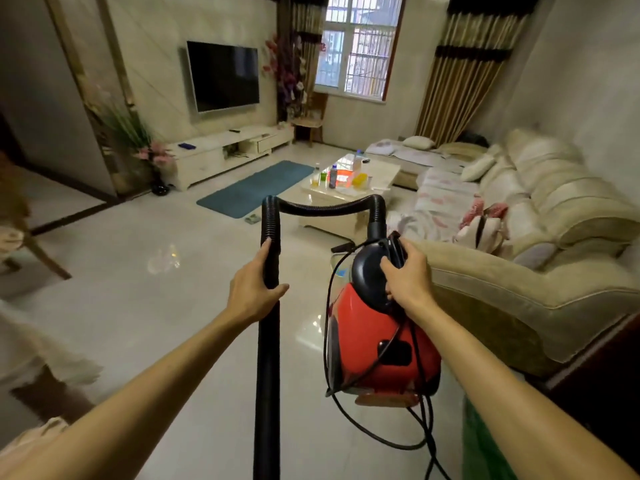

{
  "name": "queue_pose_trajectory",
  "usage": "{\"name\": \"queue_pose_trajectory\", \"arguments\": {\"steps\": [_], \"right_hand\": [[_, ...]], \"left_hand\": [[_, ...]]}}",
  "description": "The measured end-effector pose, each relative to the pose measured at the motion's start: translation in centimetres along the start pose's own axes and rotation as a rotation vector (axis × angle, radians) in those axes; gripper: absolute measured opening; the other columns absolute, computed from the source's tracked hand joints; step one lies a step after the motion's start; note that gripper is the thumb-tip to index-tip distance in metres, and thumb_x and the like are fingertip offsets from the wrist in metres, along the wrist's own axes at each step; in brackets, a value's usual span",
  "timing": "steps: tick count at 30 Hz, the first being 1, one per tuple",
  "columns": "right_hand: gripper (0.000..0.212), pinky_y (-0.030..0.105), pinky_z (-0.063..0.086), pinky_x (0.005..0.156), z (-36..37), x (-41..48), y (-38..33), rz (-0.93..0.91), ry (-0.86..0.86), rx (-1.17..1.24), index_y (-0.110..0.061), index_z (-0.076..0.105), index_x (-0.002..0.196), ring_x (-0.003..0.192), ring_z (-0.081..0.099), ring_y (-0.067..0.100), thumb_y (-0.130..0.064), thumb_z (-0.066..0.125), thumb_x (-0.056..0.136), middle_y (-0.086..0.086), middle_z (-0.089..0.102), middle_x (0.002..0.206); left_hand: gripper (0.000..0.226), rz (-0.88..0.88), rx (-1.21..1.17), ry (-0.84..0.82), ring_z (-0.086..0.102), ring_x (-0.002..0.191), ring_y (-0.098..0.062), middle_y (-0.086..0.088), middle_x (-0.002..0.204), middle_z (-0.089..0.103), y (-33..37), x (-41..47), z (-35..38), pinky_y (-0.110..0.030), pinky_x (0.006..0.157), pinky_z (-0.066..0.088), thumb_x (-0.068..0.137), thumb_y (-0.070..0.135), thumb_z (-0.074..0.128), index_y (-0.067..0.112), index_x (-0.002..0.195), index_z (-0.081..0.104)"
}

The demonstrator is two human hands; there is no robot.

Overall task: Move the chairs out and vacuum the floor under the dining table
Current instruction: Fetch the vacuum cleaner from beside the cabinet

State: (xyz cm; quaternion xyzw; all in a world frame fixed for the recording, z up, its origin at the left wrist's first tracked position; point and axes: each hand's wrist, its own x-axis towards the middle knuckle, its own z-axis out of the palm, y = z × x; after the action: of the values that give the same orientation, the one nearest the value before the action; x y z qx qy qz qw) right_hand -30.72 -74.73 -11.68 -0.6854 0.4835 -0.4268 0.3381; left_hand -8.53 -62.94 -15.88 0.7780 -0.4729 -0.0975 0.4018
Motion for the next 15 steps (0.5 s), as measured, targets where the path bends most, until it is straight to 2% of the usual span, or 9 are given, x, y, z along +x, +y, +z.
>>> {"name": "queue_pose_trajectory", "arguments": {"steps": [3, 5, 6, 7, 9, 11, 14, 15], "right_hand": [[0.028, 0.02, 0.048, 0.041, 4.1, 4.8, -0.3, -0.037, -0.081, -0.003, -0.012, 0.056, 0.123, 0.051, 0.057, 0.019, -0.006, 0.055, 0.096, 0.004, 0.063, 0.088], [0.03, 0.03, 0.055, 0.056, 6.9, 8.2, -0.9, -0.043, -0.119, -0.015, -0.012, 0.056, 0.125, 0.07, 0.065, 0.03, -0.007, 0.056, 0.096, 0.005, 0.064, 0.096], [0.029, 0.029, 0.055, 0.057, 8.3, 10.0, -1.0, -0.058, -0.133, -0.024, -0.013, 0.057, 0.124, 0.08, 0.066, 0.031, -0.007, 0.057, 0.096, 0.007, 0.065, 0.098], [0.026, 0.021, 0.052, 0.052, 9.7, 11.8, -1.2, -0.078, -0.149, -0.028, -0.014, 0.058, 0.12, 0.081, 0.066, 0.029, -0.006, 0.057, 0.095, 0.006, 0.064, 0.097], [0.025, 0.012, 0.046, 0.045, 12.7, 15.5, -1.5, -0.1, -0.172, -0.005, -0.016, 0.058, 0.117, 0.067, 0.06, 0.016, -0.005, 0.057, 0.094, 0.005, 0.063, 0.093], [0.026, 0.012, 0.045, 0.042, 15.5, 19.1, -1.9, -0.106, -0.201, 0.01, -0.019, 0.057, 0.115, 0.058, 0.053, 0.008, -0.004, 0.057, 0.094, 0.005, 0.062, 0.09], [0.023, 0.024, 0.044, 0.036, 19.9, 23.9, -2.5, -0.09, -0.23, 0.042, -0.017, 0.057, 0.115, 0.046, 0.054, 0.014, -0.008, 0.057, 0.094, 0.01, 0.062, 0.084], [0.025, 0.023, 0.042, 0.035, 21.5, 25.5, -2.7, -0.09, -0.236, 0.046, -0.016, 0.057, 0.119, 0.044, 0.054, 0.014, -0.008, 0.057, 0.095, 0.008, 0.062, 0.082]], "left_hand": [[0.097, -0.041, 0.021, 0.044, 0.062, 0.109, -0.029, -0.011, 0.136, 0.058, -2.5, 5.9, 0.2, -0.042, 0.09, 0.054, 0.082, 0.017, 0.078, 0.025, 0.157, 0.017], [0.098, -0.047, 0.037, 0.063, 0.063, 0.106, -0.027, -0.011, 0.132, 0.06, -4.0, 10.1, 0.1, -0.041, 0.087, 0.055, 0.081, 0.016, 0.078, 0.024, 0.157, 0.017], [0.099, -0.049, 0.037, 0.07, 0.063, 0.106, -0.027, -0.011, 0.132, 0.06, -4.6, 12.1, 0.0, -0.04, 0.086, 0.056, 0.08, 0.015, 0.079, 0.024, 0.157, 0.017], [0.099, -0.05, 0.035, 0.078, 0.063, 0.106, -0.027, -0.011, 0.132, 0.06, -5.3, 14.1, -0.2, -0.04, 0.086, 0.056, 0.08, 0.015, 0.079, 0.024, 0.157, 0.017], [0.099, -0.05, 0.043, 0.1, 0.063, 0.106, -0.027, -0.011, 0.131, 0.06, -6.5, 18.0, -0.8, -0.04, 0.085, 0.057, 0.079, 0.015, 0.079, 0.025, 0.157, 0.018], [0.1, -0.069, 0.04, 0.132, 0.062, 0.105, -0.026, -0.01, 0.13, 0.06, -7.8, 21.5, -1.6, -0.041, 0.084, 0.057, 0.079, 0.015, 0.08, 0.026, 0.157, 0.018], [0.099, -0.103, 0.026, 0.168, 0.062, 0.102, -0.025, -0.009, 0.127, 0.06, -9.6, 26.0, -2.8, -0.042, 0.085, 0.059, 0.08, 0.016, 0.079, 0.025, 0.157, 0.017], [0.099, -0.115, 0.026, 0.18, 0.061, 0.102, -0.024, -0.01, 0.126, 0.06, -10.3, 27.4, -3.3, -0.042, 0.085, 0.059, 0.08, 0.016, 0.079, 0.025, 0.157, 0.017]]}}
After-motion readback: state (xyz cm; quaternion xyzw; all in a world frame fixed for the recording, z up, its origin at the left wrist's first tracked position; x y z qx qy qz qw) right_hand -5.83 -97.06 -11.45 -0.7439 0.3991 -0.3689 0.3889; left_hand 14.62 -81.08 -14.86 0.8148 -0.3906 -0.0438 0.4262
